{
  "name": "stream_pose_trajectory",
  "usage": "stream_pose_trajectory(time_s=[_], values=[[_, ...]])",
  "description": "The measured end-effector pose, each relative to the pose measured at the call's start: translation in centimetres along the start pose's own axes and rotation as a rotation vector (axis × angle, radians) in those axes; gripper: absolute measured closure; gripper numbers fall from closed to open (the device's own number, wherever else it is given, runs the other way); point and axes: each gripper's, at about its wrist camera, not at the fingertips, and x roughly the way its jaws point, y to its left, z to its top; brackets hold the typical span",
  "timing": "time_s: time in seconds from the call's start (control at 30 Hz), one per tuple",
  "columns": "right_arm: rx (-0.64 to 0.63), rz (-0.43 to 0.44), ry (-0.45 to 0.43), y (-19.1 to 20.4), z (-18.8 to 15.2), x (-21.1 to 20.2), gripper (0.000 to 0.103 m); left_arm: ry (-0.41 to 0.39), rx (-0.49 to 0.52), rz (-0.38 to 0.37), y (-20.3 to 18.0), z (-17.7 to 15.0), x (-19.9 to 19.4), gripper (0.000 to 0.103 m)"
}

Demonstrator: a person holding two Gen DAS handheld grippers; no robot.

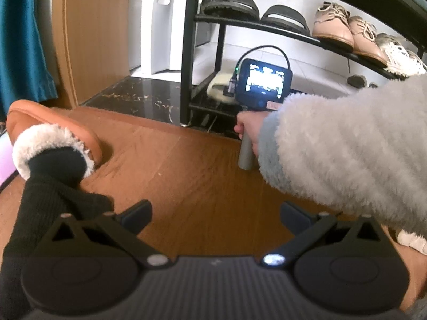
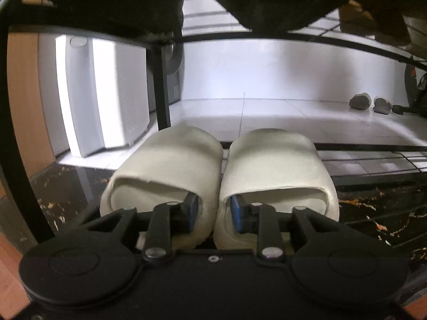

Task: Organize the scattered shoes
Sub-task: 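Lift both cream slippers with the right gripper onto the lowest rack shelf, then open the right gripper and withdraw it from the cream slippers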

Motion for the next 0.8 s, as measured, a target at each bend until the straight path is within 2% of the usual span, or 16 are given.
stream_pose_trajectory(time_s=[0.1,0.13,0.17,0.23,0.4,0.6,0.67,0.8], values=[[0.022,0.001,0.028,-0.6,-0.5,0.1,0.063,-0.004,0.002,0.005,-0.1,0.0,0.0,0.001],[0.004,0.001,0.024,-0.7,-0.6,-0.2,0.054,-0.005,0.002,0.006,-0.1,0.0,0.0,0.001],[-0.002,0.003,0.025,-0.7,-0.7,-0.3,0.036,-0.005,0.001,0.007,-0.1,0.0,0.1,0.001],[0.015,-0.004,0.032,-0.7,-0.7,-0.5,0.015,-0.007,0.0,0.009,-0.1,0.0,0.2,0.001],[0.019,0.008,0.032,-0.7,-0.7,-2.5,0.015,-0.017,-0.003,0.02,-0.1,-0.1,0.2,0.001],[0.005,0.065,0.016,-2.8,-0.8,-7.7,0.005,-0.042,-0.007,0.022,-0.2,-0.1,0.3,0.001],[-0.022,0.078,-0.009,-4.7,-0.7,-11.1,0.0,-0.05,-0.002,0.021,-0.4,-0.2,0.3,0.001],[-0.085,0.082,-0.082,-8.7,-0.3,-18.7,0.0,-0.078,0.009,0.022,-0.8,-0.4,0.3,0.001]])
